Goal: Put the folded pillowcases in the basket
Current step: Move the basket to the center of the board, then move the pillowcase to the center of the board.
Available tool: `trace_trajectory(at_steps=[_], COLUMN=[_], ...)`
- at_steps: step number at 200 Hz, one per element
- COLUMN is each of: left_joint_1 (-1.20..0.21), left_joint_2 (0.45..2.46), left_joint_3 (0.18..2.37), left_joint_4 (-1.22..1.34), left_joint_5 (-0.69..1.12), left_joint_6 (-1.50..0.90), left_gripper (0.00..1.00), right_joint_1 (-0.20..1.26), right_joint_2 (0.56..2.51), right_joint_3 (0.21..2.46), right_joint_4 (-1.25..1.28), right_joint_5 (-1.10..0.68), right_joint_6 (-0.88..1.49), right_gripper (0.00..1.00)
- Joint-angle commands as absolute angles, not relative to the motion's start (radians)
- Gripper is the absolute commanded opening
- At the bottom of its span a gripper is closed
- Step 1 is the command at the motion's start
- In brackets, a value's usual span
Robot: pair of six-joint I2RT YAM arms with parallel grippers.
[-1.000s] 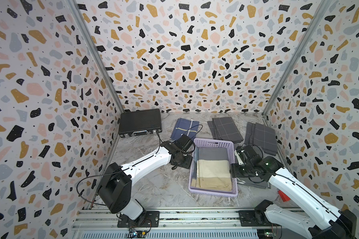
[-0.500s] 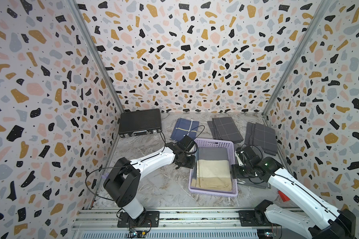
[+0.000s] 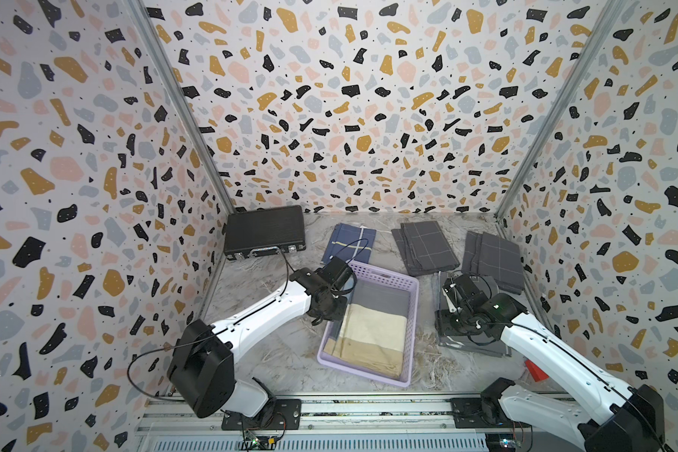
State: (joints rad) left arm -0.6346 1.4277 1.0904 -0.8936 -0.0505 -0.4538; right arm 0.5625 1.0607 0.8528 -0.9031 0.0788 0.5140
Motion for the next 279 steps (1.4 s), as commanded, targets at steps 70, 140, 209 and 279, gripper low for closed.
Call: trace_trajectory(at_steps=[70, 140, 209, 279], left_joint_1=[-0.374, -0.271, -0.273, -0.401], left_joint_2=[1.422, 1.404, 1.180, 1.166], left_joint_3=[1.043, 1.028, 1.089, 1.150], left_joint_4=[-1.036, -1.019, -1.018, -0.964], left_joint_5=[-0.110, -0.041, 0.103, 0.151], left_joint_6=[-0.361, -0.367, -0.438, -0.514], left_gripper=[0.00, 0.36, 0.53, 0.53], right_joint_1=[0.515, 0.352, 0.337, 0.476], right_joint_2=[1.127, 1.357, 1.561, 1.537], right_joint_3=[0.908, 0.903, 0.897, 0.802], right_joint_4=[-0.879, -0.739, -0.622, -0.563], right_joint_5=[0.094, -0.029, -0.130, -0.322], right_joint_6=[0.508, 0.525, 0.550, 0.614], right_gripper=[0.70, 0.71, 0.63, 0.56])
